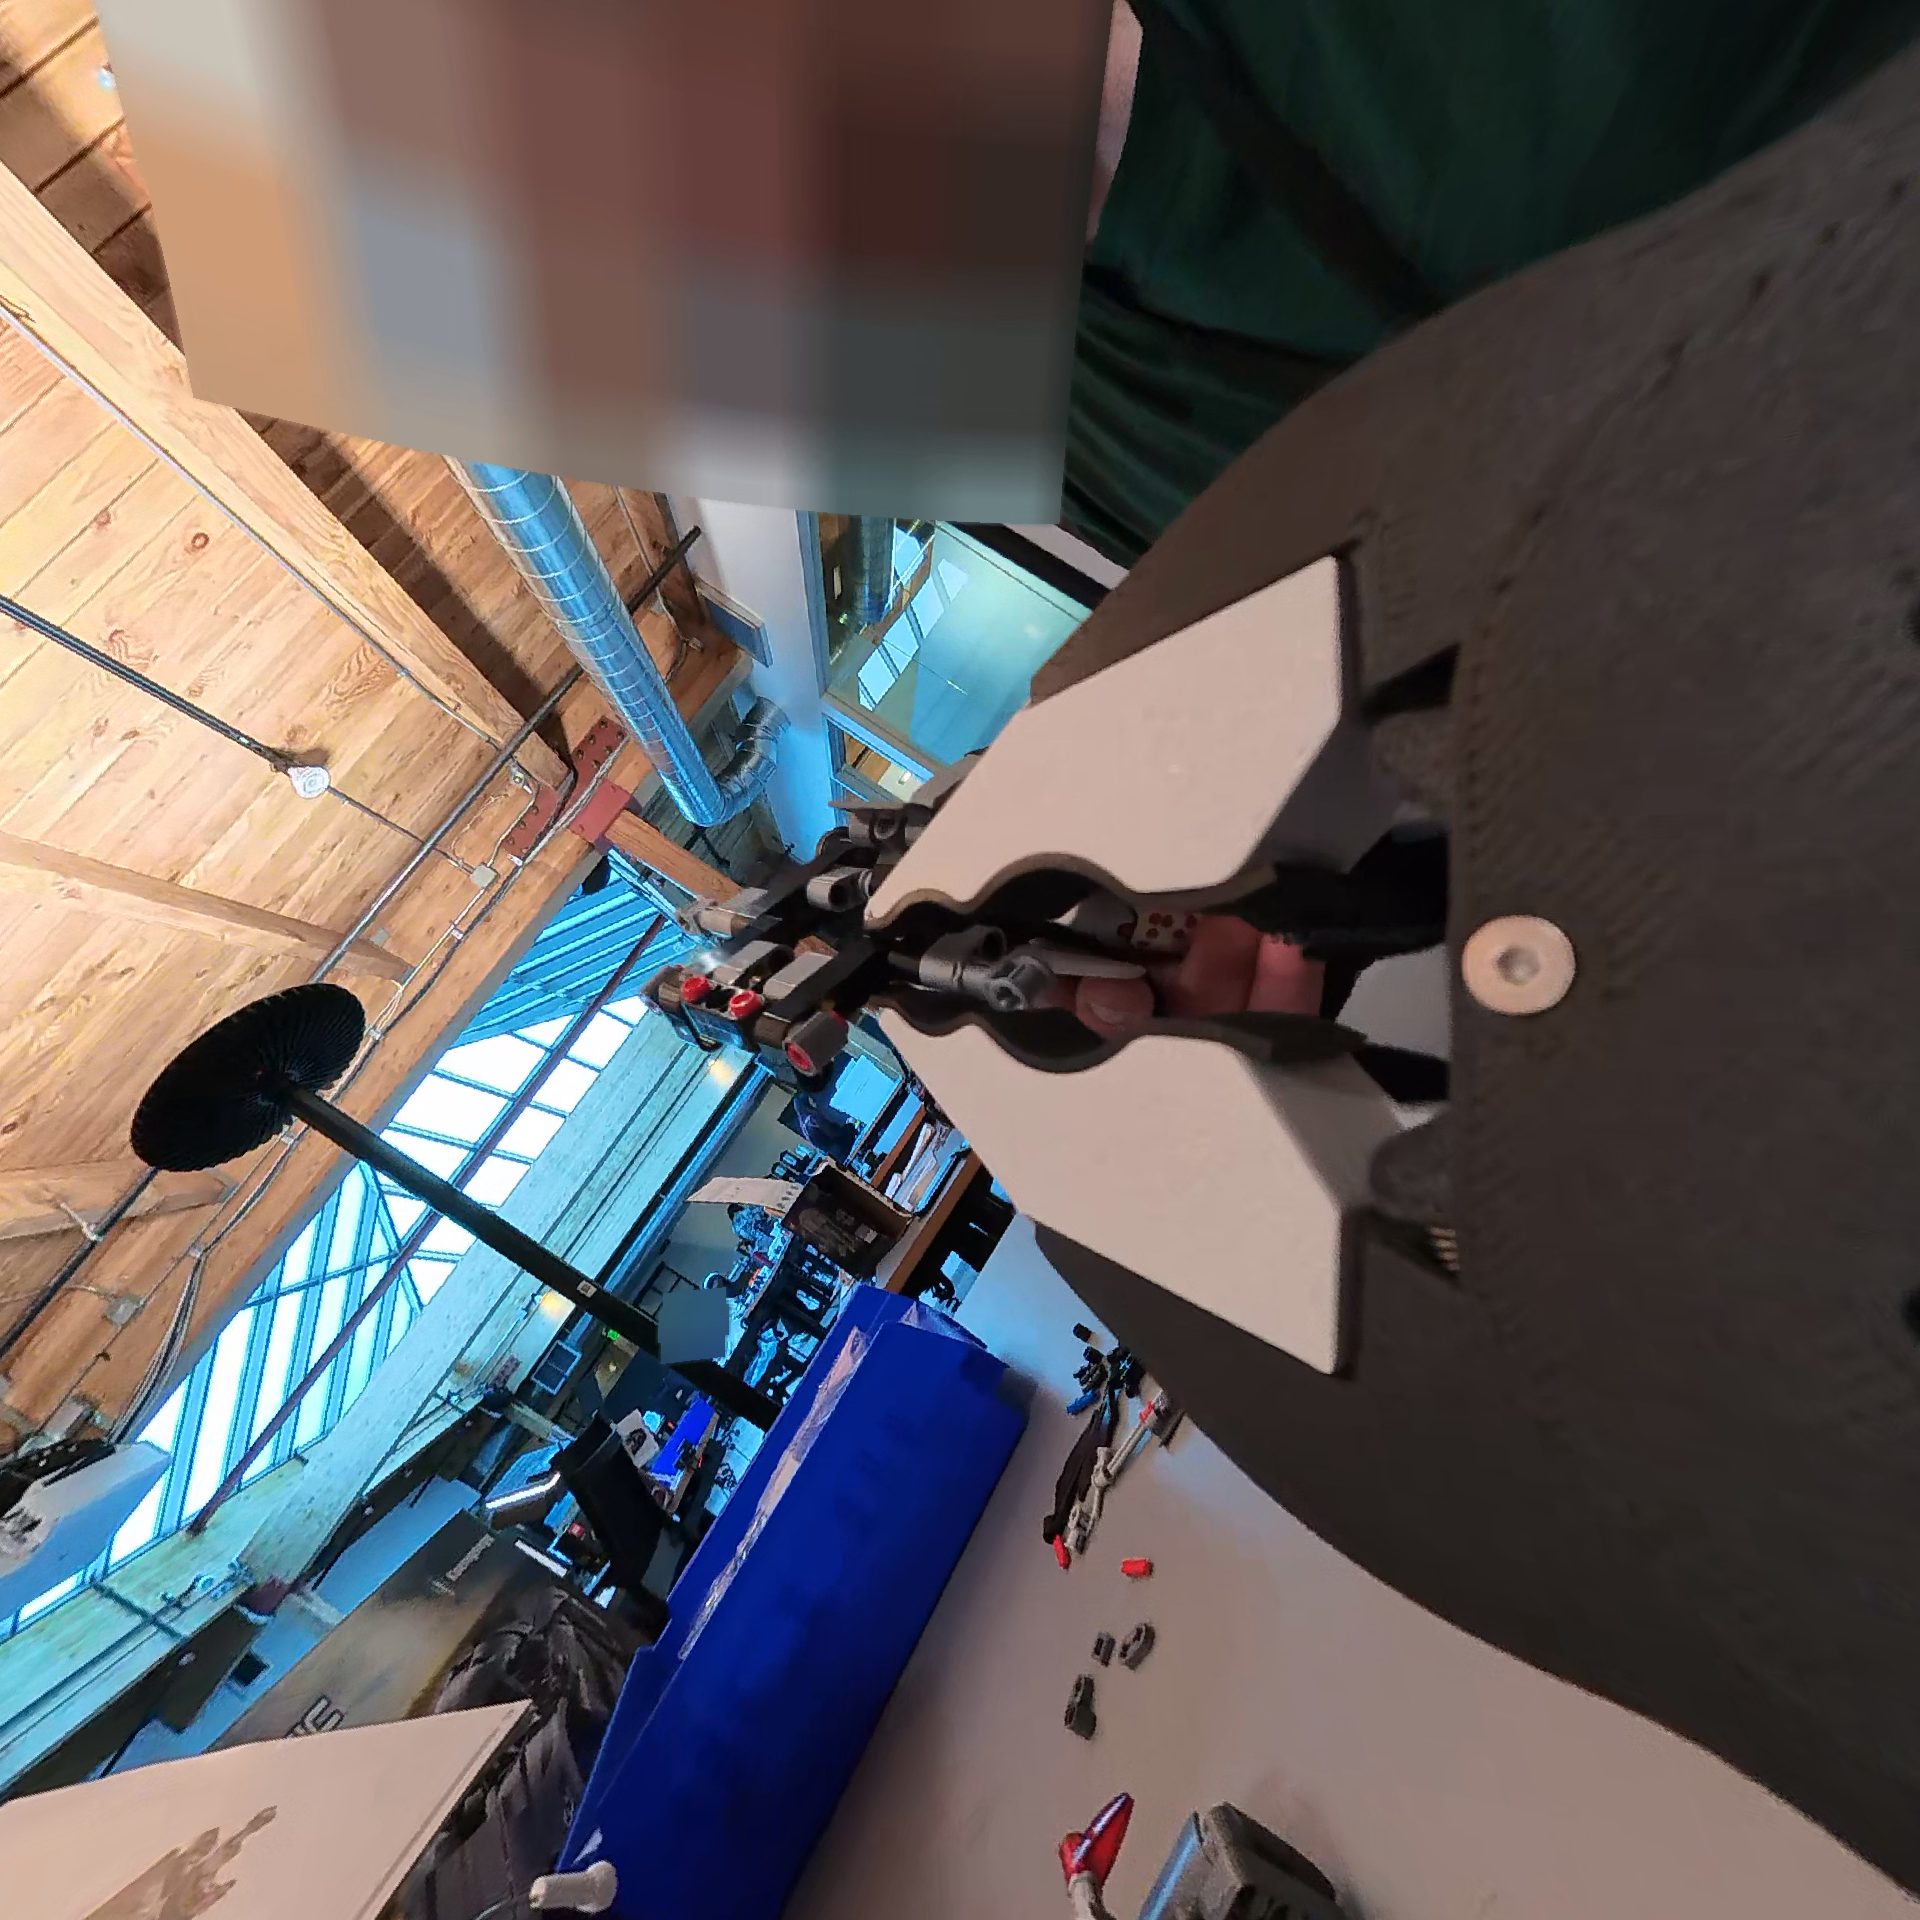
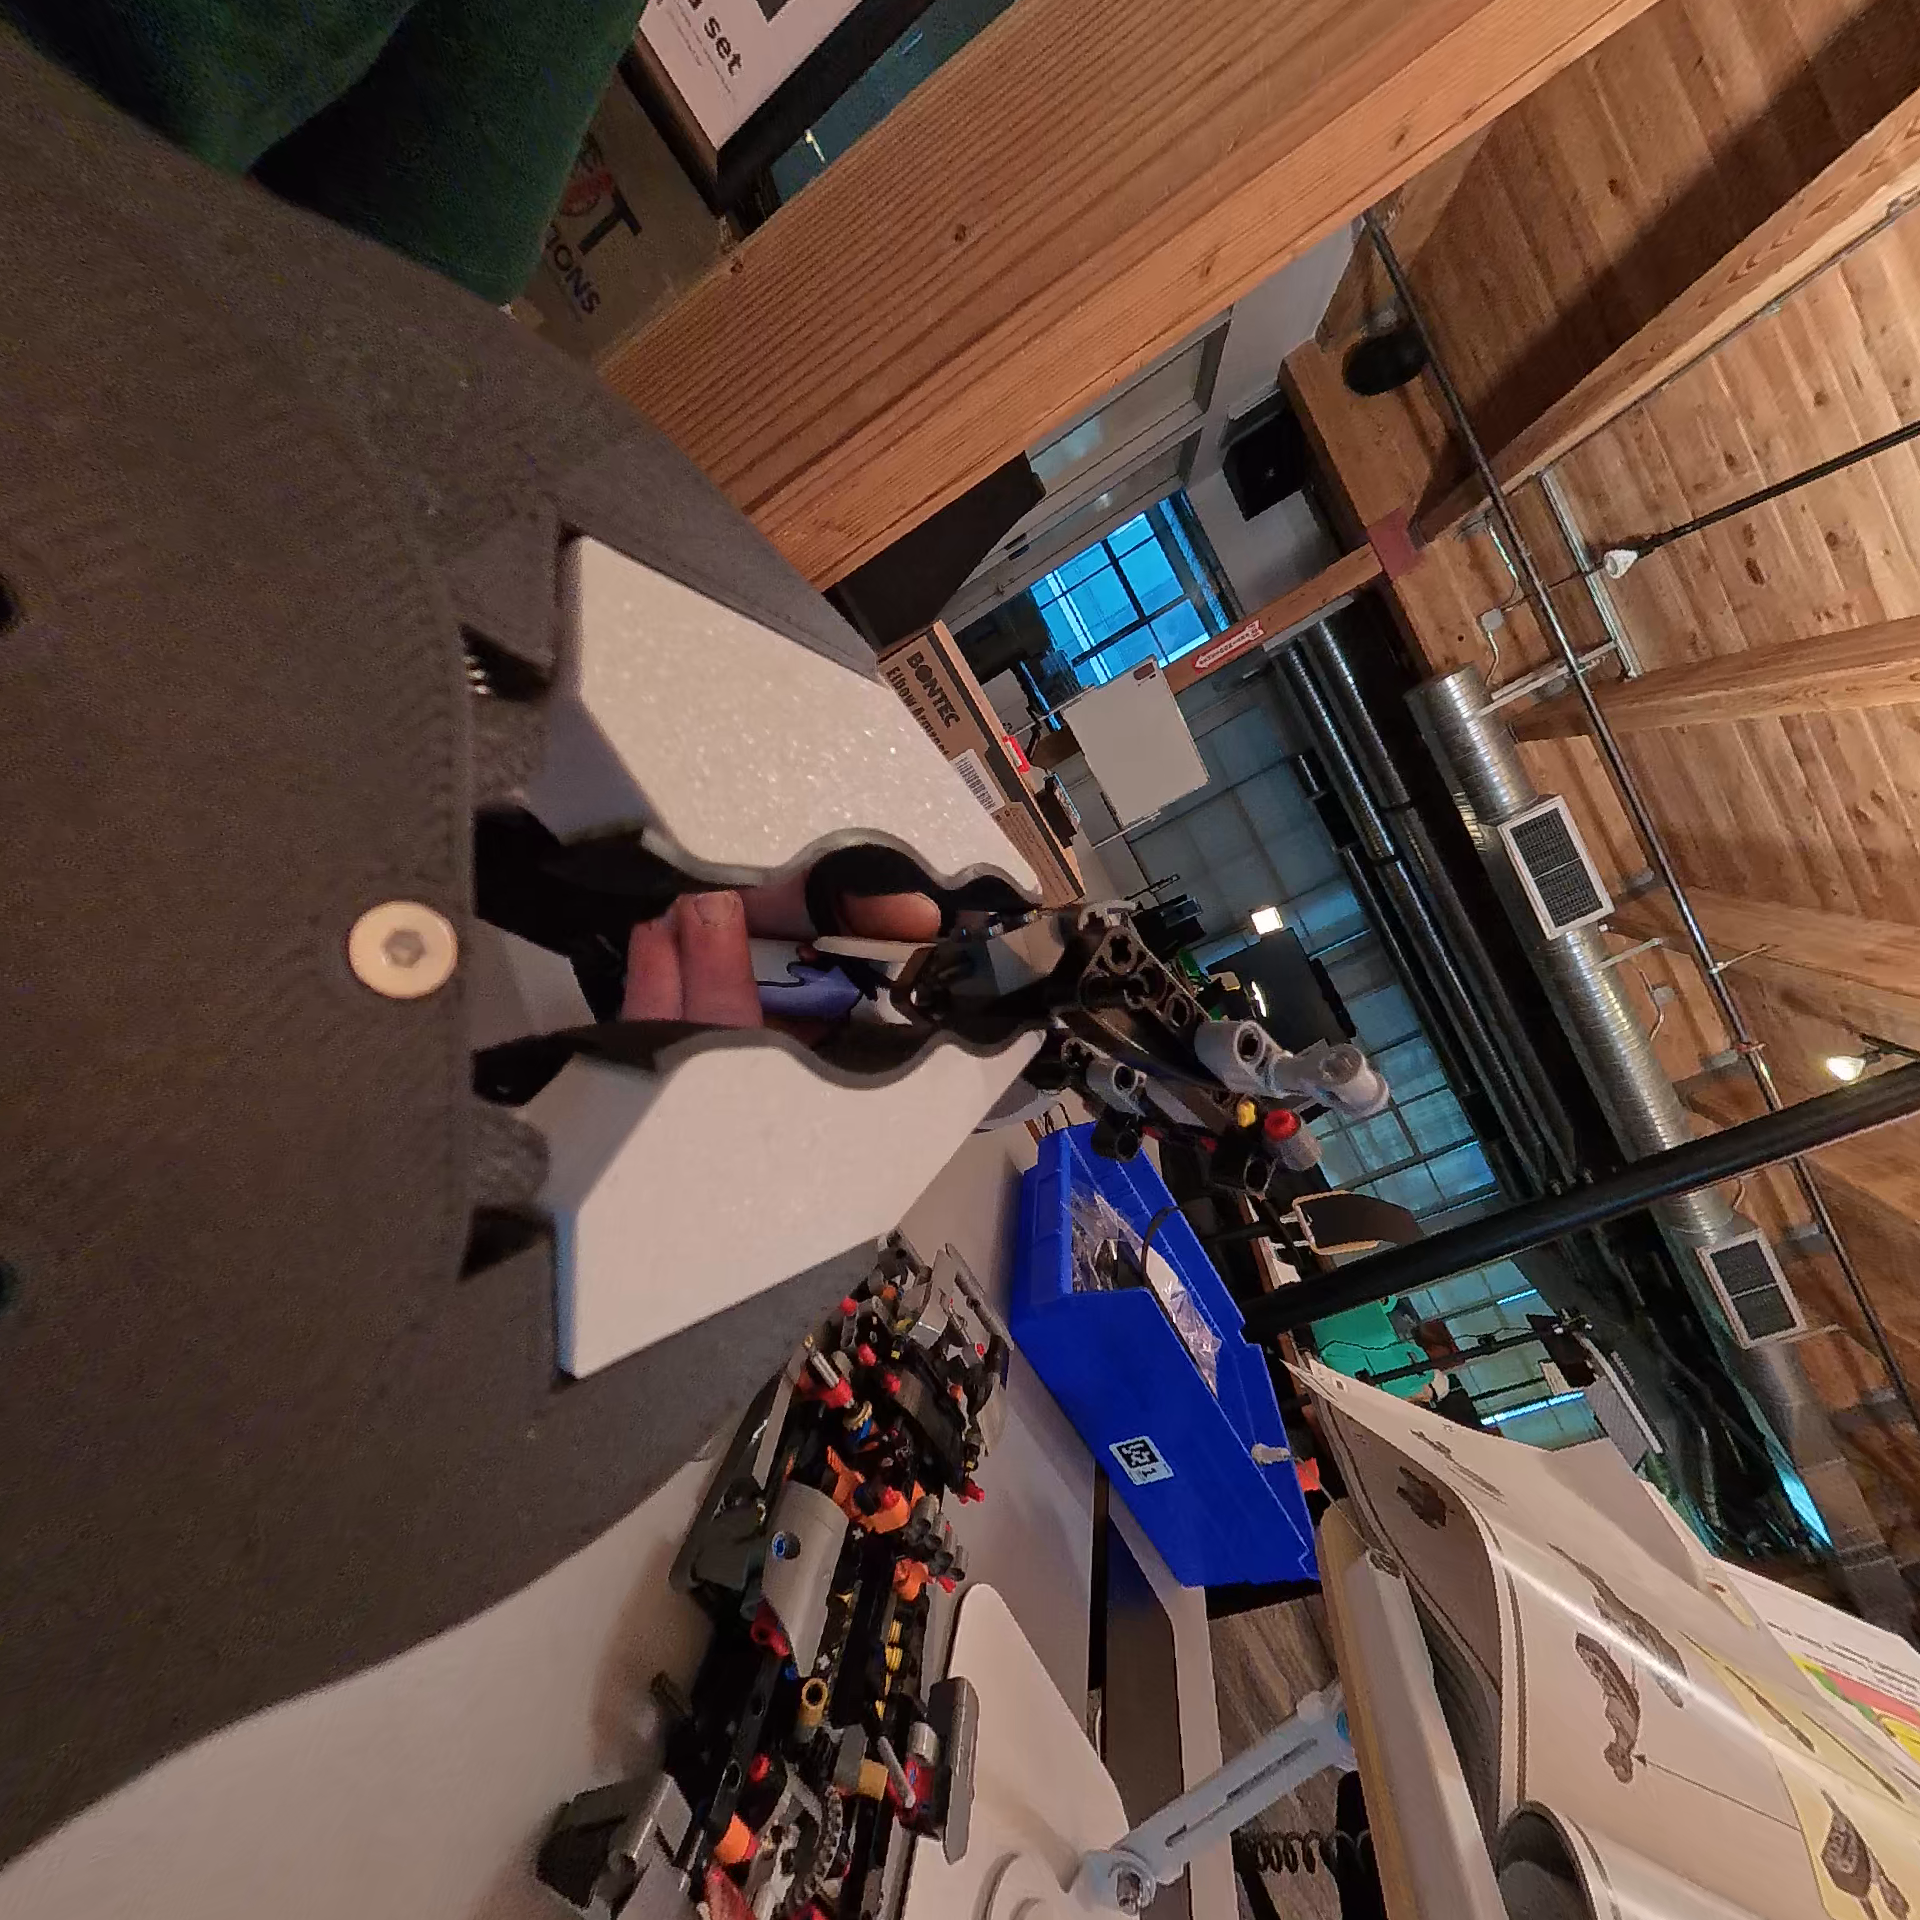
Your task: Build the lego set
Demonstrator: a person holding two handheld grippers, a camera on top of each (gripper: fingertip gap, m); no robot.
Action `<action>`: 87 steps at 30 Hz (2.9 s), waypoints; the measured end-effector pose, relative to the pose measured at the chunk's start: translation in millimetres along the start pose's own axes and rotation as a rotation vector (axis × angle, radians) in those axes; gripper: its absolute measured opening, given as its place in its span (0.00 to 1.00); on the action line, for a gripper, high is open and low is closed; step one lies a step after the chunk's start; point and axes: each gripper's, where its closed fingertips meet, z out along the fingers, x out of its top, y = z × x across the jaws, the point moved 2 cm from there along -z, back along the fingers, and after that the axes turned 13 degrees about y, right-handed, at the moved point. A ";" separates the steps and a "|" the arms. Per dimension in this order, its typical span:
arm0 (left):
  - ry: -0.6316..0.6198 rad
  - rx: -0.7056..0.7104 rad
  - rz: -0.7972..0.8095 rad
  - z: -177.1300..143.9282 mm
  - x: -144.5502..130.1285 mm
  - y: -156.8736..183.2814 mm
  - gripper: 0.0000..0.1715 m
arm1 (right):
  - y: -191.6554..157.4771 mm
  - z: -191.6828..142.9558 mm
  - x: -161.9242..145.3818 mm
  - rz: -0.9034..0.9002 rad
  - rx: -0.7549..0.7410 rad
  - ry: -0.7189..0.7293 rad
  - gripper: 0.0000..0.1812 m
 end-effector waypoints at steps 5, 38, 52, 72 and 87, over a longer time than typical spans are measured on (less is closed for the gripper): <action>-0.008 0.003 0.020 1.1 1.5 -0.2 0.04 | 2.7 0.1 1.1 -0.002 -0.011 0.008 0.09; -0.044 -0.007 0.031 -3.0 9.2 0.1 0.03 | 2.6 5.3 -9.7 -0.020 -0.010 -0.025 0.14; -0.031 -0.031 0.011 -2.7 10.1 0.3 0.03 | -0.2 5.3 -9.9 -0.061 -0.011 -0.032 0.15; -0.031 -0.029 0.012 -2.0 7.6 -2.7 0.03 | 5.1 3.0 -9.8 -0.050 -0.019 -0.028 0.12; -0.036 -0.025 0.013 -0.8 5.6 -4.1 0.03 | 7.2 1.7 -9.7 -0.043 -0.021 -0.025 0.12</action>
